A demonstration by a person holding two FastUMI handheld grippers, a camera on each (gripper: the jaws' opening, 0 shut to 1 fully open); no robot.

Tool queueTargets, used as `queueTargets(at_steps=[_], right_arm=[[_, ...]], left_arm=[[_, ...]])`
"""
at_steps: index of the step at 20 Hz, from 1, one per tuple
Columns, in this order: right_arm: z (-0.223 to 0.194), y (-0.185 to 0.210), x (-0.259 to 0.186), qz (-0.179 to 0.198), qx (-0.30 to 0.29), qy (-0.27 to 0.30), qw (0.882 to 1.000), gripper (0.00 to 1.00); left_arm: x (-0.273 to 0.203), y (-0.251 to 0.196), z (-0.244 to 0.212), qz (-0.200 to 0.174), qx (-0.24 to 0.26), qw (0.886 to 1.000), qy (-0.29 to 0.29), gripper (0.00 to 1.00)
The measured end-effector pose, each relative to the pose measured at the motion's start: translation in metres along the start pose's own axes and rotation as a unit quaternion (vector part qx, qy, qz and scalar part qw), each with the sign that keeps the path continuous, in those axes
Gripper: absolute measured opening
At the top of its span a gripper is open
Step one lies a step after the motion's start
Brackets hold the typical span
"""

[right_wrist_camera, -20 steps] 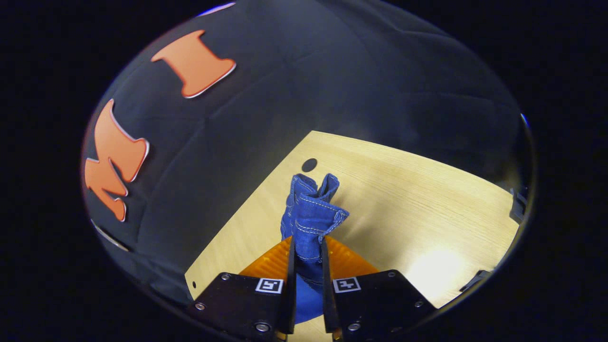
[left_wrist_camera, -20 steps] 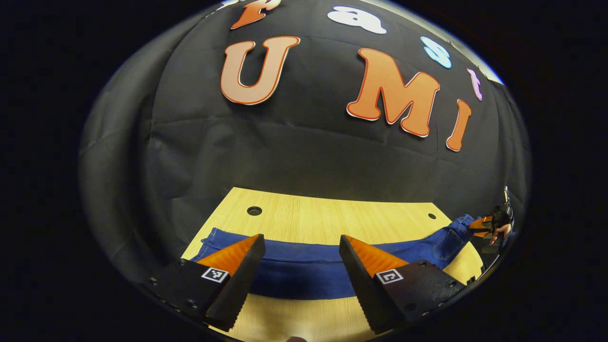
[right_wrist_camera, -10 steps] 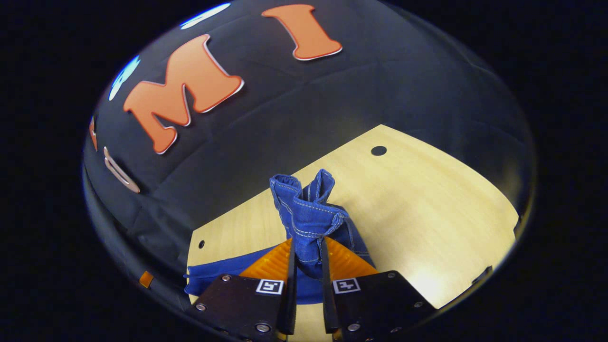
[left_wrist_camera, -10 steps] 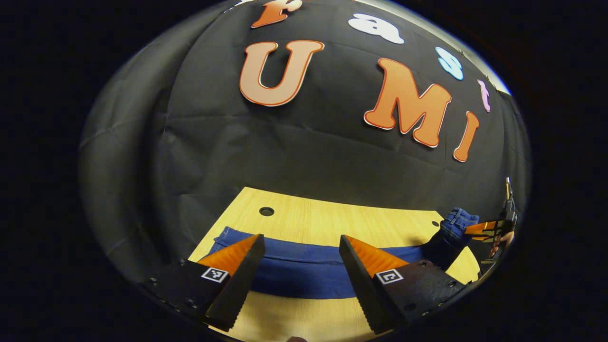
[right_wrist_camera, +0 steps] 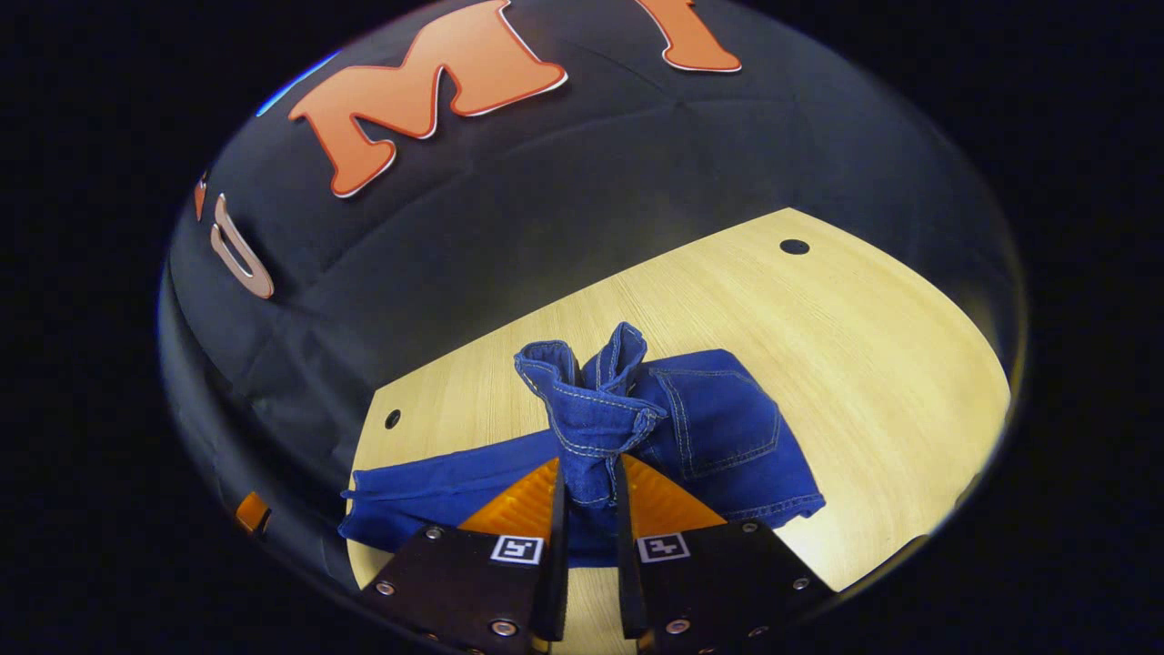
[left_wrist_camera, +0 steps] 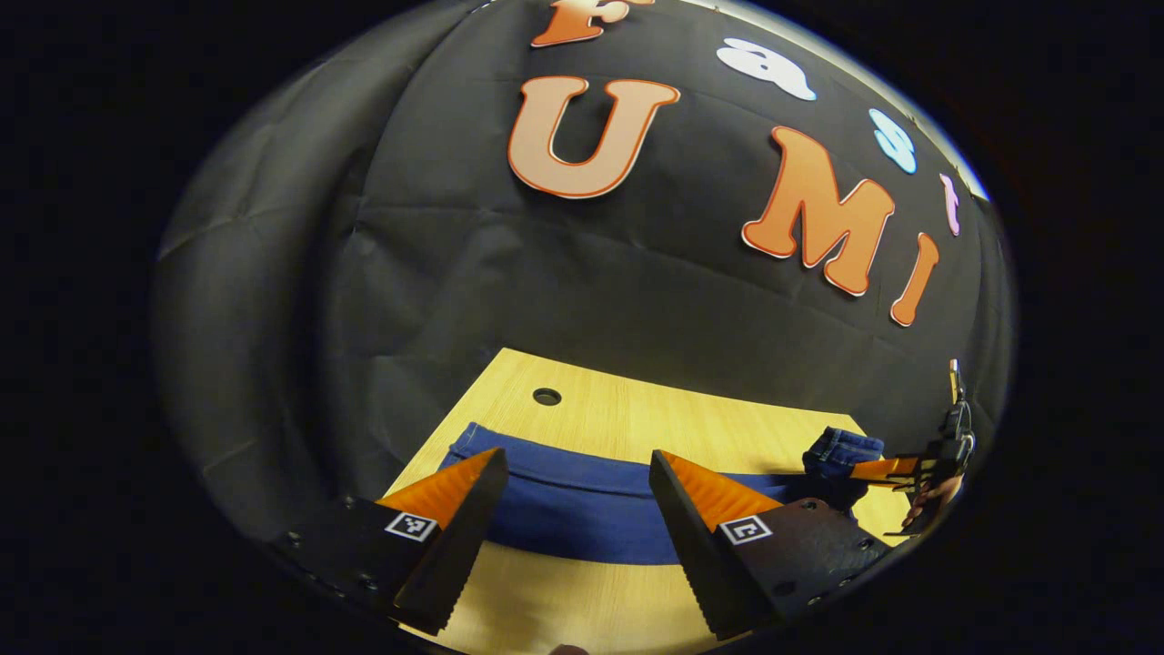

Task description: Grasp the waist and the cuffs of the jeans and fold them to make the two legs overlap; first hold the waist and fold one-third of the jeans toward the cuffs, then hold the cuffs and fold the remaining one-third in the same direction to finish folding.

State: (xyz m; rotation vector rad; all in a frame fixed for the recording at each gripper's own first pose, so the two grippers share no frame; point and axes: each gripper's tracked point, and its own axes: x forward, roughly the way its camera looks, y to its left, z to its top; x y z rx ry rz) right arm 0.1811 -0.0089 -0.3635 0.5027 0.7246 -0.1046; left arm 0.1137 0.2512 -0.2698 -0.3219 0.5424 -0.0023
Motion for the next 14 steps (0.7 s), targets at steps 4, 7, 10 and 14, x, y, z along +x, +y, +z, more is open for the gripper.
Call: queueTargets(at_steps=[4, 7, 10, 14], right_arm=[[-0.035, 0.007, 0.016, -0.003, -0.012, 0.027, 1.000, 0.27], [-0.050, 0.034, 0.005, 0.050, -0.003, 0.050, 0.998, 0.58], [-0.036, 0.034, -0.004, 0.045, -0.016, 0.022, 0.999, 0.70], [-0.008, 0.012, -0.034, 0.021, -0.038, -0.024, 0.999, 0.78]], left_arm=[[0.013, 0.021, -0.027, 0.008, -0.044, 0.998, 0.047, 0.97], [0.028, 0.031, -0.047, 0.009, -0.103, 0.991, 0.085, 0.96], [0.049, 0.043, -0.068, 0.017, -0.150, 0.981, 0.124, 0.97], [0.064, 0.051, -0.091, 0.022, -0.249, 0.954, 0.167, 0.97]])
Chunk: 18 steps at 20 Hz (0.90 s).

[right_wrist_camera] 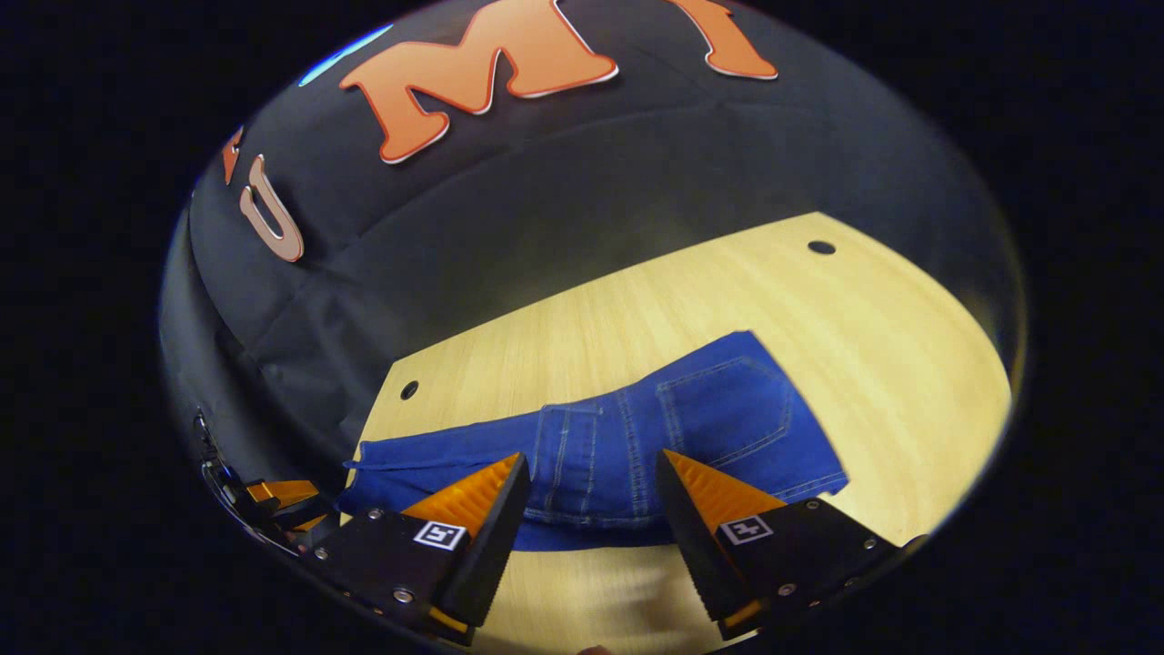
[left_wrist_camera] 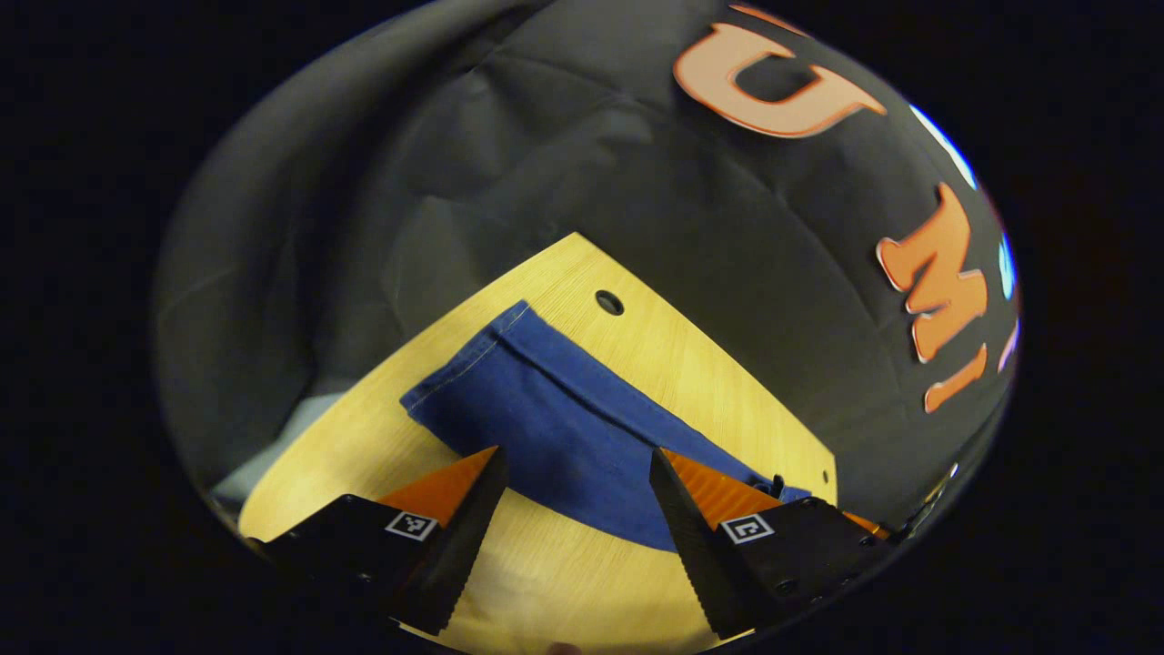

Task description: Grasp the waist and the cuffs of the jeans and fold them to make the two legs overlap; first hold the waist and fold one-third of the jeans toward the cuffs, then hold the cuffs and fold the remaining one-third in the same direction to finish folding.

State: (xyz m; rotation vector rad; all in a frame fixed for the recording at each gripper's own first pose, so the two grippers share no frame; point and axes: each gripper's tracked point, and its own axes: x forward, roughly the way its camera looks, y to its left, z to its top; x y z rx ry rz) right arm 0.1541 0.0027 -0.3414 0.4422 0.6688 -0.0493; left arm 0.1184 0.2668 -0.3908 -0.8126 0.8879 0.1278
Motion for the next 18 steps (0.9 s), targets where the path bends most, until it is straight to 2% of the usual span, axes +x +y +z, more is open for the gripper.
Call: queueTargets(at_steps=[1, 2, 8, 12, 13, 15, 18], right_arm=[[0.010, -0.008, -0.009, -0.013, -0.004, -0.016, 1.000, 0.88], [0.019, -0.014, -0.019, -0.019, -0.006, -0.030, 0.999, 0.90], [0.067, -0.057, -0.082, -0.081, -0.008, -0.116, 0.990, 0.94], [0.094, -0.099, -0.136, -0.152, -0.029, -0.180, 0.971, 0.95], [0.100, -0.106, -0.148, -0.168, -0.033, -0.188, 0.967, 0.95], [0.103, -0.113, -0.163, -0.202, -0.049, -0.207, 0.956, 0.95], [0.117, -0.114, -0.199, -0.227, -0.059, -0.236, 0.943, 0.95]], left_arm=[[0.005, 0.007, -0.004, 0.002, -0.030, 0.999, 0.014, 0.97], [0.010, 0.014, -0.008, 0.003, -0.053, 0.998, 0.023, 0.97], [0.028, 0.058, -0.010, 0.023, -0.120, 0.991, 0.046, 0.98], [0.040, 0.077, -0.008, 0.035, -0.139, 0.988, 0.052, 0.97], [0.045, 0.075, -0.004, 0.027, -0.149, 0.987, 0.049, 0.97], [0.050, 0.074, 0.004, 0.020, -0.152, 0.987, 0.046, 0.97], [0.059, 0.070, 0.012, 0.017, -0.156, 0.987, 0.041, 0.96]])
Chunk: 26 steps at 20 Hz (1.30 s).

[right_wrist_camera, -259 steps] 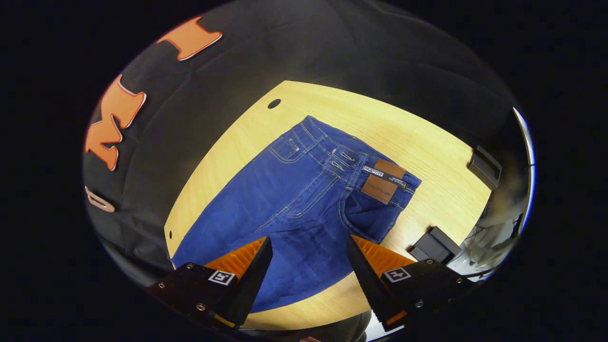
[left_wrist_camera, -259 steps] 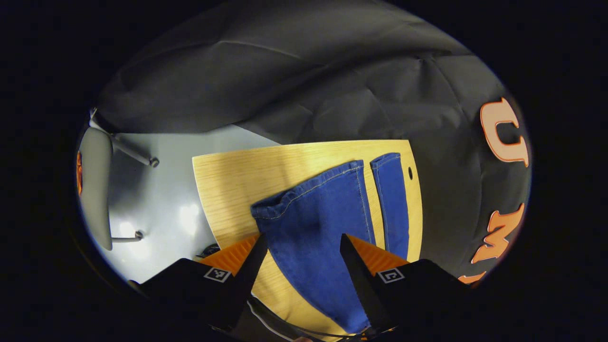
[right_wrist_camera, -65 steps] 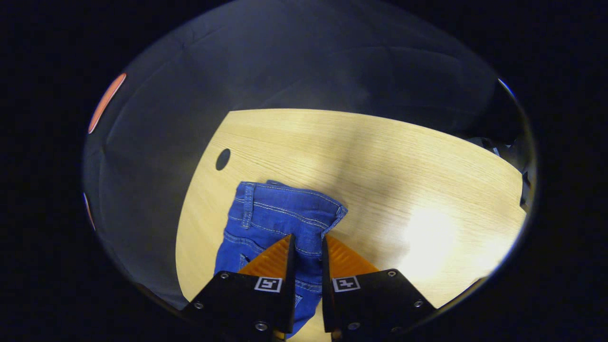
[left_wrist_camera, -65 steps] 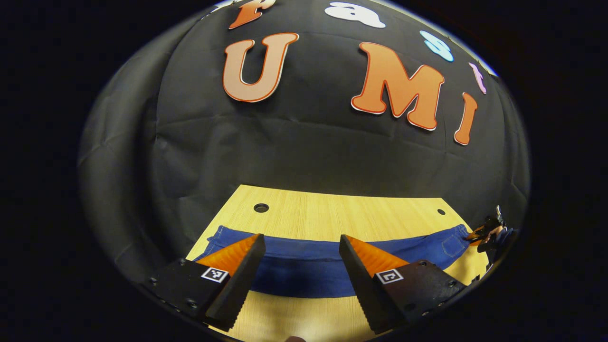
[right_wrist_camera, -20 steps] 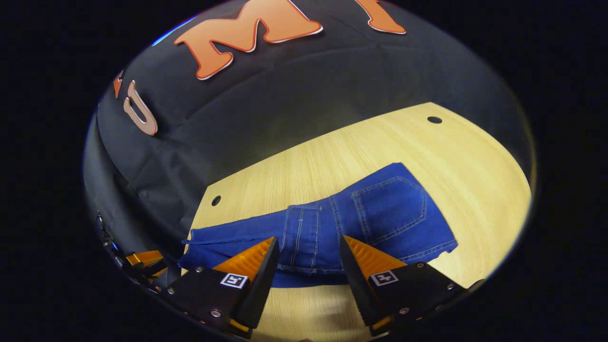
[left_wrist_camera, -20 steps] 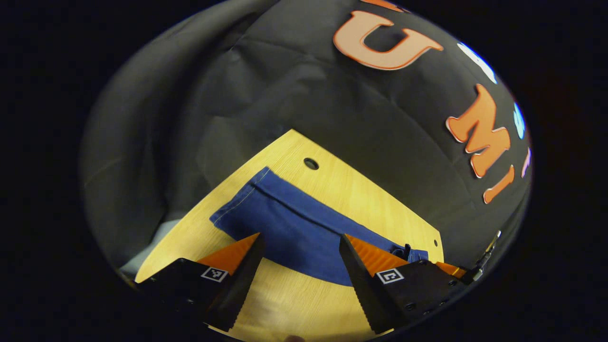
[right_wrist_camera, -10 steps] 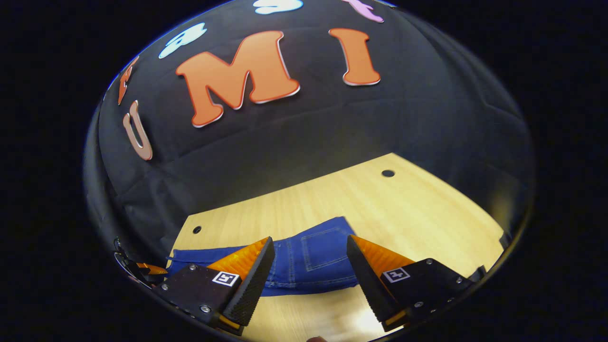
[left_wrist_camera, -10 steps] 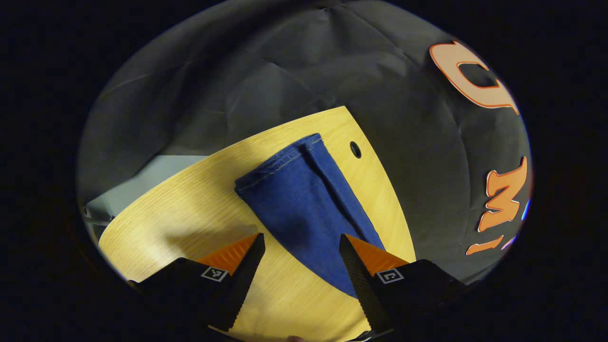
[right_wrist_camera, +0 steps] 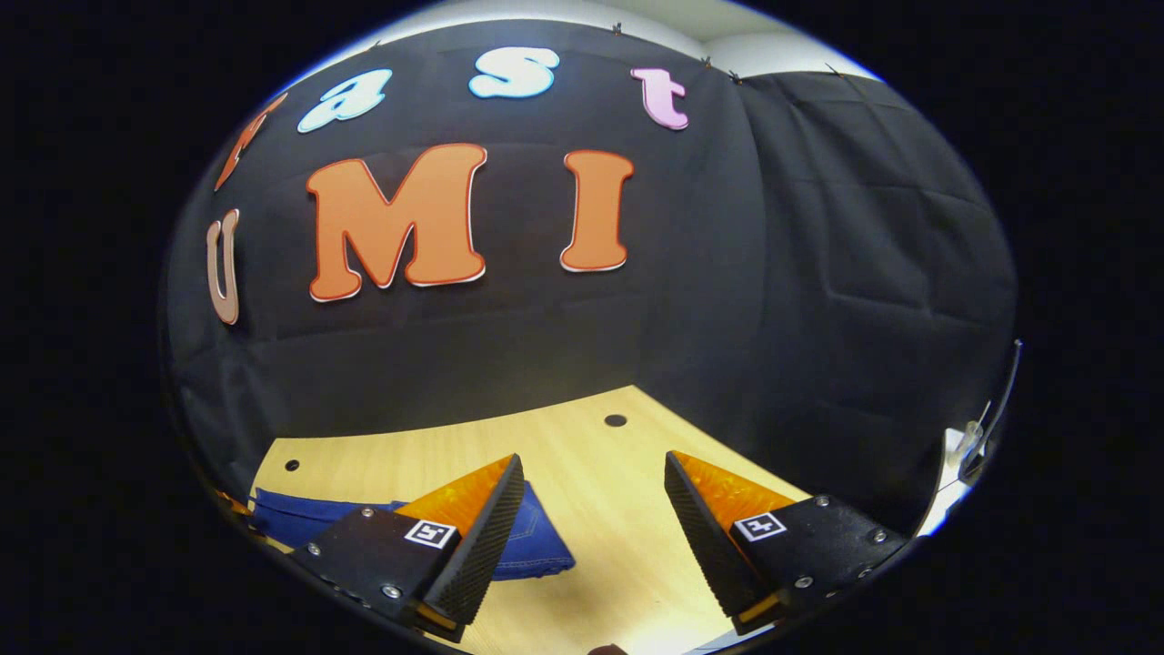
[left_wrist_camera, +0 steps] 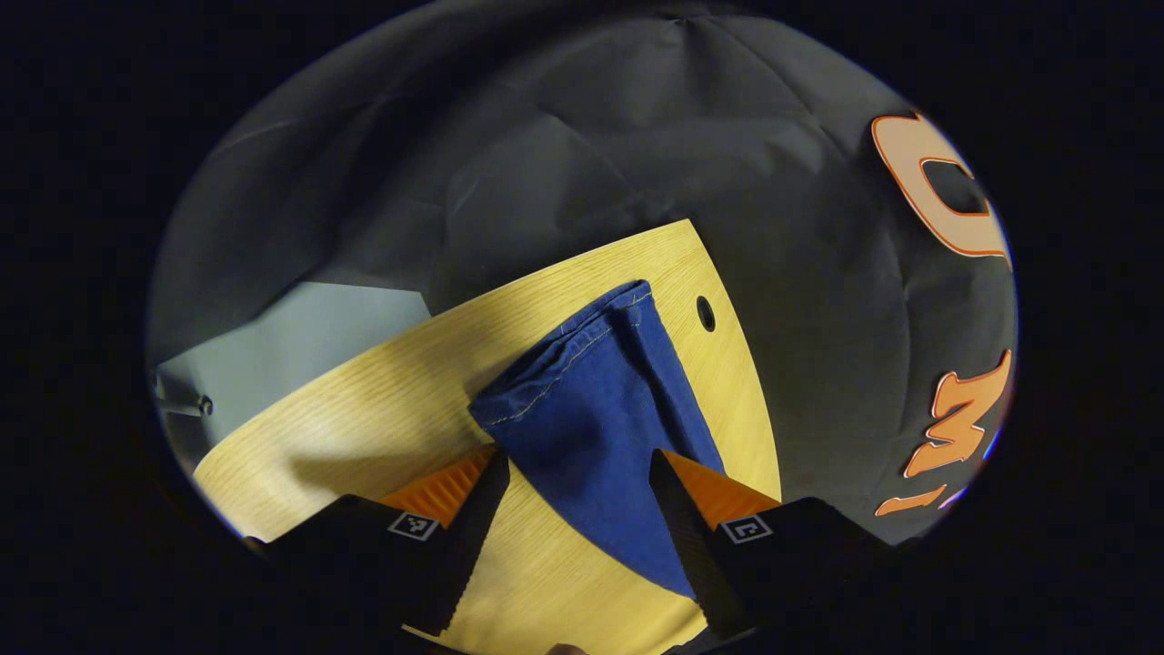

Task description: Grasp the waist and the cuffs of the jeans and fold them to make the two legs overlap; first hold the waist and fold one-third of the jeans toward the cuffs, then hold the cuffs and fold the remaining one-third in the same direction to finish folding.

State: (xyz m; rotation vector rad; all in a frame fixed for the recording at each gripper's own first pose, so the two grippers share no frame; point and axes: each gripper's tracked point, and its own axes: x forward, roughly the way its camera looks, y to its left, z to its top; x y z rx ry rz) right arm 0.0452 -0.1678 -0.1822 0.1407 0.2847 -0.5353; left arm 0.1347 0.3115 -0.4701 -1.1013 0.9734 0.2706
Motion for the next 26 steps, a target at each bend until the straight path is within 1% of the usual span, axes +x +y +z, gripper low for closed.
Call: queueTargets(at_steps=[2, 4, 6, 8, 11, 12, 13, 14, 15, 16, 17, 18, 19, 20, 21, 22, 24, 26], right_arm=[[0.018, -0.001, -0.010, -0.006, -0.009, -0.022, 1.000, 0.95], [0.035, 0.004, -0.018, -0.001, -0.025, -0.044, 0.999, 0.95], [0.048, 0.014, -0.024, 0.014, -0.030, -0.059, 0.998, 0.95], [0.051, 0.024, -0.024, 0.034, -0.020, -0.057, 0.998, 0.95], [0.051, 0.044, -0.026, 0.063, -0.006, -0.056, 0.996, 0.95], [0.048, 0.050, -0.027, 0.070, -0.009, -0.054, 0.996, 0.95], [0.046, 0.057, -0.027, 0.081, -0.015, -0.052, 0.995, 0.95], [0.043, 0.061, -0.028, 0.085, -0.020, -0.051, 0.995, 0.95], [0.040, 0.065, -0.028, 0.093, -0.022, -0.046, 0.994, 0.95], [0.037, 0.069, -0.027, 0.099, -0.021, -0.042, 0.994, 0.95], [0.035, 0.073, -0.027, 0.106, -0.018, -0.038, 0.993, 0.95], [0.031, 0.075, -0.026, 0.111, -0.017, -0.034, 0.993, 0.95], [0.029, 0.076, -0.024, 0.115, -0.017, -0.031, 0.993, 0.95], [0.027, 0.076, -0.021, 0.117, -0.018, -0.029, 0.992, 0.95], [0.027, 0.076, -0.019, 0.119, -0.017, -0.029, 0.992, 1.00], [0.026, 0.078, -0.016, 0.123, -0.015, -0.026, 0.992, 0.95], [0.023, 0.083, -0.011, 0.131, -0.007, -0.019, 0.991, 0.95], [0.021, 0.086, -0.005, 0.139, -0.002, -0.013, 0.990, 0.95]], left_arm=[[0.003, -0.003, 0.003, 0.000, -0.004, 1.000, -0.001, 0.95], [0.008, -0.005, 0.005, -0.003, -0.014, 1.000, 0.000, 0.95], [0.011, -0.011, 0.009, -0.015, -0.035, 0.999, -0.007, 0.95], [0.017, -0.010, 0.007, -0.008, -0.043, 0.999, -0.004, 0.93], [0.024, -0.008, 0.005, -0.006, -0.048, 0.999, 0.001, 0.65], [0.027, -0.011, 0.006, -0.018, -0.054, 0.998, 0.003, 0.59], [0.029, -0.016, 0.007, -0.032, -0.059, 0.998, 0.000, 0.40], [0.046, -0.016, 0.014, -0.028, -0.057, 0.998, -0.013, 0.33], [0.022, -0.006, 0.011, -0.003, -0.065, 0.998, -0.026, 0.18], [0.036, -0.012, 0.008, -0.011, -0.059, 0.998, -0.018, 0.04], [0.037, -0.010, 0.009, -0.009, -0.051, 0.998, -0.031, 0.03], [0.036, -0.015, 0.009, -0.019, -0.042, 0.998, -0.036, 0.04], [0.032, -0.016, 0.013, -0.018, -0.033, 0.998, -0.049, 0.03], [0.026, -0.024, 0.013, -0.029, -0.016, 0.998, -0.055, 0.01], [0.019, -0.029, 0.014, -0.032, 0.005, 0.997, -0.065, 0.01], [0.010, -0.039, 0.014, -0.040, 0.021, 0.996, -0.078, 0.01], [0.001, -0.054, 0.015, -0.038, 0.053, 0.993, -0.098, 0.01], [-0.005, -0.070, 0.009, -0.046, 0.077, 0.990, -0.105, 0.01]])
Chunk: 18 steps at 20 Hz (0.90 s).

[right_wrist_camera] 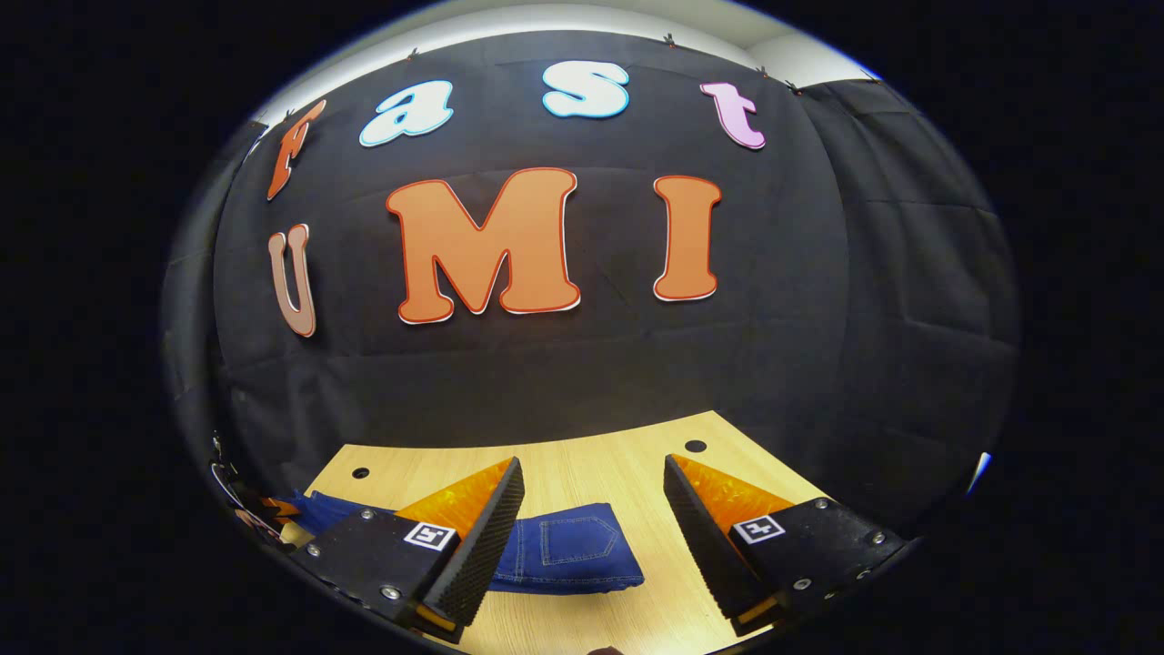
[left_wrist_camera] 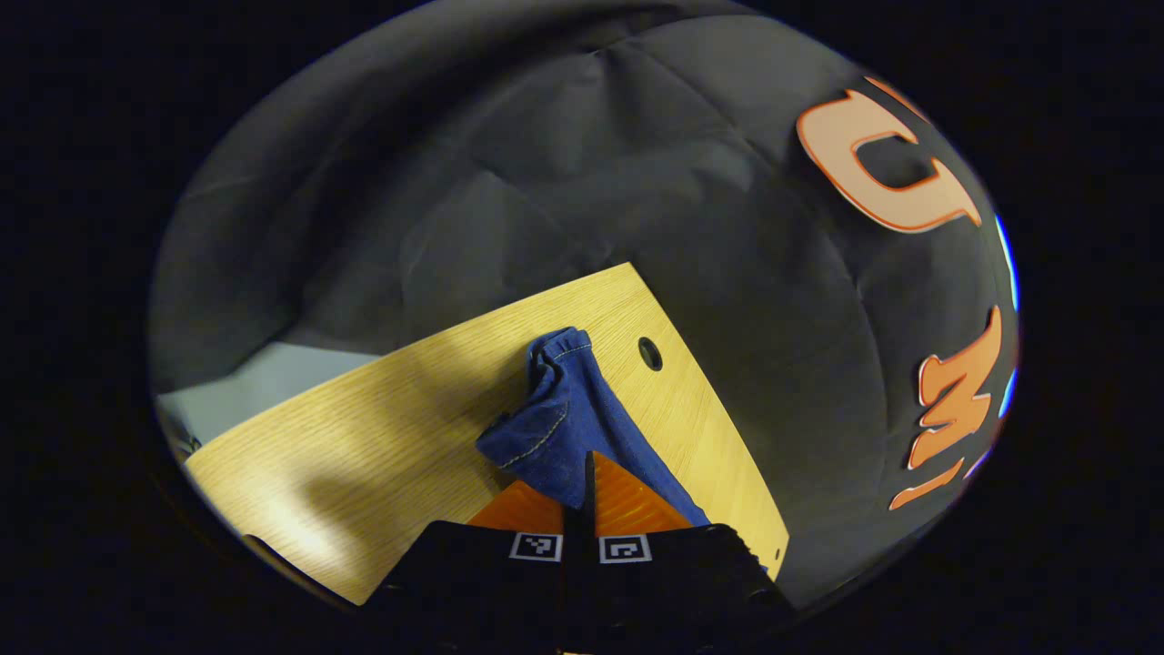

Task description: Grasp the waist and the cuffs of the jeans and fold them to make the two legs overlap; first hold the waist and fold one-third of the jeans toward the cuffs, then hold the cuffs and fold the remaining one-third in the same direction to finish folding.

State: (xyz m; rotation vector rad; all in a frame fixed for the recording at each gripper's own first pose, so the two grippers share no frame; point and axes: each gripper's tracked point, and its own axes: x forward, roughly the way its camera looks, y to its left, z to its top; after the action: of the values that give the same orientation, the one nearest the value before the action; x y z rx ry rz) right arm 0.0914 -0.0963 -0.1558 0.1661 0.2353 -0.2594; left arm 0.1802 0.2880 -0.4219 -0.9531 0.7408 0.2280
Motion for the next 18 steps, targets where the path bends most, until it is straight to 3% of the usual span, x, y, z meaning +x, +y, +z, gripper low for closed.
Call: queueTargets(at_steps=[8, 12, 18], right_arm=[[-0.004, 0.009, 0.027, 0.034, 0.011, 0.010, 0.999, 0.95], [-0.004, 0.014, 0.039, 0.051, 0.013, 0.006, 0.999, 0.95], [-0.002, 0.006, 0.047, 0.060, 0.007, -0.006, 0.998, 0.95]], left_arm=[[-0.046, -0.092, 0.008, -0.075, 0.087, 0.992, -0.047, 0.01], [-0.066, -0.170, -0.006, -0.129, 0.131, 0.982, -0.052, 0.00], [-0.081, -0.283, -0.069, -0.205, 0.199, 0.958, -0.020, 0.00]])
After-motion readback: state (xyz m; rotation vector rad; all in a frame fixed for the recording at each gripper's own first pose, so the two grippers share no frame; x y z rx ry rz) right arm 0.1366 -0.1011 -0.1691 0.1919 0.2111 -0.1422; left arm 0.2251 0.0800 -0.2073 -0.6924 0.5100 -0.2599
